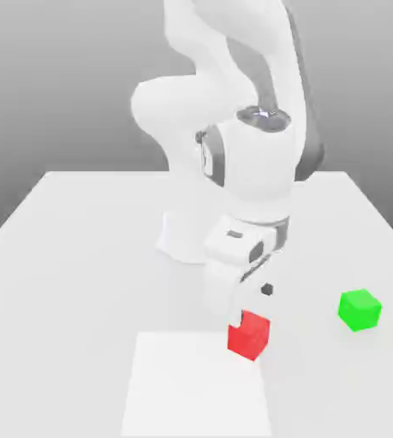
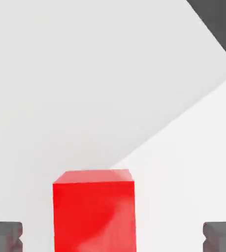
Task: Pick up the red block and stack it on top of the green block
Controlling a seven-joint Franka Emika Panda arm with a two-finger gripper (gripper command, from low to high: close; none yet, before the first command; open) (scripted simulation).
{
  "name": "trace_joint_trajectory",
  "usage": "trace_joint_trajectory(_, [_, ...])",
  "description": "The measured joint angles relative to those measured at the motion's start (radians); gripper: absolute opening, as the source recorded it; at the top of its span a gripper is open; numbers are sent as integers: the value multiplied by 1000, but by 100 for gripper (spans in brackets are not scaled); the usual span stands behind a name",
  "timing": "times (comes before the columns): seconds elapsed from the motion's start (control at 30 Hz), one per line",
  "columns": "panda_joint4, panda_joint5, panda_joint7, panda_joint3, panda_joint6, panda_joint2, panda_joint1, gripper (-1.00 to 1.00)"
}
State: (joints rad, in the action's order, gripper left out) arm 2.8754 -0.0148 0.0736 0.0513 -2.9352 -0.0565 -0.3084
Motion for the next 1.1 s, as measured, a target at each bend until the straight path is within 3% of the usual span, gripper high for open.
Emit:
trace_joint_trajectory(0.1, [-13, -24, -19, -24, -94, -111, 20, 0])
trace_joint_trajectory(0.13, [-17, -27, -22, -30, -115, -134, 25, -100])
trace_joint_trajectory(0.37, [-16, -24, -20, -31, -113, -134, 27, -100])
trace_joint_trajectory(0.6, [16, 20, 12, -14, 84, 95, 23, -100])
trace_joint_trajectory(0.9, [-99, -38, 293, -282, 260, 159, -262, -100])
trace_joint_trajectory(1.1, [-123, 80, 419, -291, 109, -20, -299, -100])
